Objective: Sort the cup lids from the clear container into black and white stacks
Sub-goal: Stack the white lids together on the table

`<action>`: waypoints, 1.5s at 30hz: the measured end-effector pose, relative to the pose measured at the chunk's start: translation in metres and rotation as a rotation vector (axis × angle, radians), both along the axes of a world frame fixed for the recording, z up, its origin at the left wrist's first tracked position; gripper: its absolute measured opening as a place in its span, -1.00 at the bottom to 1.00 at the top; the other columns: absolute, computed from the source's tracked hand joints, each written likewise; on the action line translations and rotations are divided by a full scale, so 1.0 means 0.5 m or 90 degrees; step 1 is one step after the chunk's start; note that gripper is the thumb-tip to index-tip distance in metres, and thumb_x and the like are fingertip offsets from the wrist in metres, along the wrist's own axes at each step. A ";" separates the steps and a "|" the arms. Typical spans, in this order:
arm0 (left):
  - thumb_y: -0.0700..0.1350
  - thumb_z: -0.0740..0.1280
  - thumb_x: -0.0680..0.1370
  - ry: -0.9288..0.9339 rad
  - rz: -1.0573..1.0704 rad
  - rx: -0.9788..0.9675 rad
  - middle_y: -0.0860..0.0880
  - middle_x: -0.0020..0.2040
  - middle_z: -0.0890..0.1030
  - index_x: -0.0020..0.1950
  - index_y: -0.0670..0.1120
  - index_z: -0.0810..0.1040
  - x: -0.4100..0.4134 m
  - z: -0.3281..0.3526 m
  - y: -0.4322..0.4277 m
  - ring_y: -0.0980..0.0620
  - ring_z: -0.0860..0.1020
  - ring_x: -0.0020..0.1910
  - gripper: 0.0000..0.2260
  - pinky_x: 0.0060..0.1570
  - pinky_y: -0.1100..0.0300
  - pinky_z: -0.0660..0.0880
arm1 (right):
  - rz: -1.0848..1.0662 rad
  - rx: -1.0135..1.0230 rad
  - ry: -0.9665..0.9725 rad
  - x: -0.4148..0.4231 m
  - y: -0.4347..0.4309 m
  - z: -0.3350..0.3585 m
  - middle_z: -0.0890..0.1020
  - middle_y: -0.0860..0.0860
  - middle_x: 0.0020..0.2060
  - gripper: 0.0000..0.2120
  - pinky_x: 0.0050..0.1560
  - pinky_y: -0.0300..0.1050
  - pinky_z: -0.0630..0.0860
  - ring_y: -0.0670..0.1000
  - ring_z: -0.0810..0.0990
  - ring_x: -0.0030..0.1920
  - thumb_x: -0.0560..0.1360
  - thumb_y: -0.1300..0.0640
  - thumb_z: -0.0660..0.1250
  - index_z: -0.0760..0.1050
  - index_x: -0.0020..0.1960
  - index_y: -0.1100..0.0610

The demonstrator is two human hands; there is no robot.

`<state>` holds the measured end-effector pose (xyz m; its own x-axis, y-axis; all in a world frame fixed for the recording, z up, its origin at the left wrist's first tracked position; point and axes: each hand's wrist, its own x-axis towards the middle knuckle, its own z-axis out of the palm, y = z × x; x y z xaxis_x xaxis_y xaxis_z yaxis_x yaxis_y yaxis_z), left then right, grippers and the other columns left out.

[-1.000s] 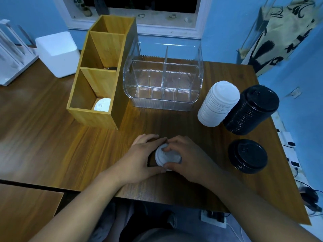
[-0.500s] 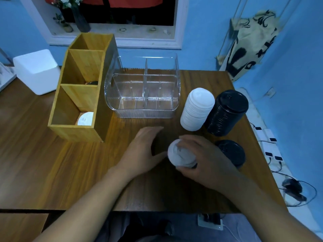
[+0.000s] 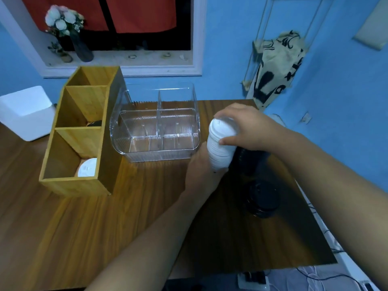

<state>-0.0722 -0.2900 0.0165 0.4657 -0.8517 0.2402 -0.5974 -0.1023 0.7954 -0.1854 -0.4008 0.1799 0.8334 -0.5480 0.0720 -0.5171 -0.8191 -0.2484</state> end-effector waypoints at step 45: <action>0.11 0.63 0.36 -0.133 0.098 0.135 0.06 0.40 0.47 0.57 0.00 0.28 0.149 0.015 0.333 0.08 0.37 0.41 -0.12 0.30 0.24 0.34 | 0.155 0.119 -0.083 0.158 0.246 -0.059 0.38 -0.12 0.46 -0.31 0.27 -0.04 0.38 -0.04 0.37 0.39 0.45 -0.17 0.47 0.29 0.48 -0.07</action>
<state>0.0025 -0.1234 0.0242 0.5524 -0.8163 0.1689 -0.7096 -0.3541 0.6092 -0.1065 -0.2779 0.1506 0.9317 -0.3483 0.1030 -0.2666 -0.8483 -0.4575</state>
